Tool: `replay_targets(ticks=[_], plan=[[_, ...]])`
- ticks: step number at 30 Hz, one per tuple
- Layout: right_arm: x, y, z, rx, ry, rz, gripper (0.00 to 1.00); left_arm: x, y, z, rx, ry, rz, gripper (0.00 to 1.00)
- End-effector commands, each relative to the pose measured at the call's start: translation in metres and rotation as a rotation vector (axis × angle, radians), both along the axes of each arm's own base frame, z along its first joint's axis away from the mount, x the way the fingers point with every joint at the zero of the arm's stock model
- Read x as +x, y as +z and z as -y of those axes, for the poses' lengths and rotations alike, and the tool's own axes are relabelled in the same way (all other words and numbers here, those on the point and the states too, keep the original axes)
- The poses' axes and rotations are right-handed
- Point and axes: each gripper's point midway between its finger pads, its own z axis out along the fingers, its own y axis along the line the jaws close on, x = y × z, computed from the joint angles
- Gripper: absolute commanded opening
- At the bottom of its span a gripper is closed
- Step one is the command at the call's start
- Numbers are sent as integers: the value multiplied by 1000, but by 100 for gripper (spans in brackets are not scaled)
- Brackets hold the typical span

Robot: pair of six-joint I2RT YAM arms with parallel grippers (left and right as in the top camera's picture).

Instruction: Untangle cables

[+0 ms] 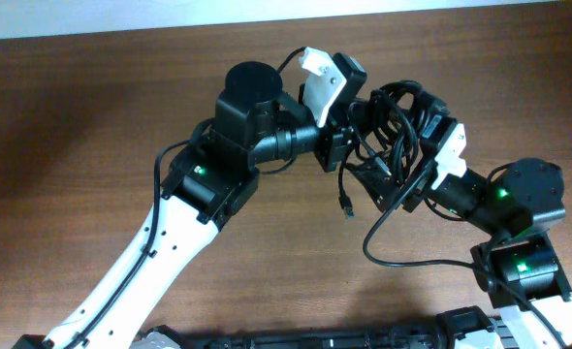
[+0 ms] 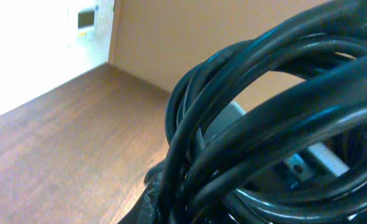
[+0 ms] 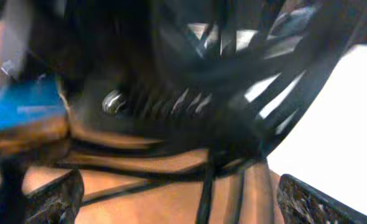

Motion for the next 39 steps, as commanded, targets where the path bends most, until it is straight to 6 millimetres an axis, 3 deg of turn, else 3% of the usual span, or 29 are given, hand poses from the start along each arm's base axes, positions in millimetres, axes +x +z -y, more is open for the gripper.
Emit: replay_targets(ticks=[1, 6, 9, 12, 17, 24, 28, 32, 33, 39], plan=[[-13, 1, -12, 3, 94, -11, 99, -8, 23, 4, -51, -15, 73, 0], [-13, 0, -12, 2, 93, -16, 99, -8, 25, 4, -55, -14, 78, 0], [-10, -1, -9, 1, 72, -19, 99, 5, 18, -1, -27, 68, 65, 0], [1, -4, -2, -3, -6, -36, 99, 31, 3, -15, 21, 250, 0, 0], [8, -8, 5, -9, -67, -53, 99, 74, -22, -58, 44, 635, -170, 0], [14, -13, 11, -16, -118, -74, 99, 91, -20, -86, 35, 768, -171, 0], [4, -13, 2, -12, -36, -76, 100, 96, -16, -98, -9, 806, -210, 0], [-22, -10, -16, -58, 148, 12, 100, 91, -9, -90, -39, 746, -215, 0], [-28, -8, -19, -69, 189, 45, 100, 86, -2, -79, -65, 678, -211, 0], [-27, 2, -19, -67, 187, 104, 100, 68, 8, -58, -98, 510, -217, 0]])
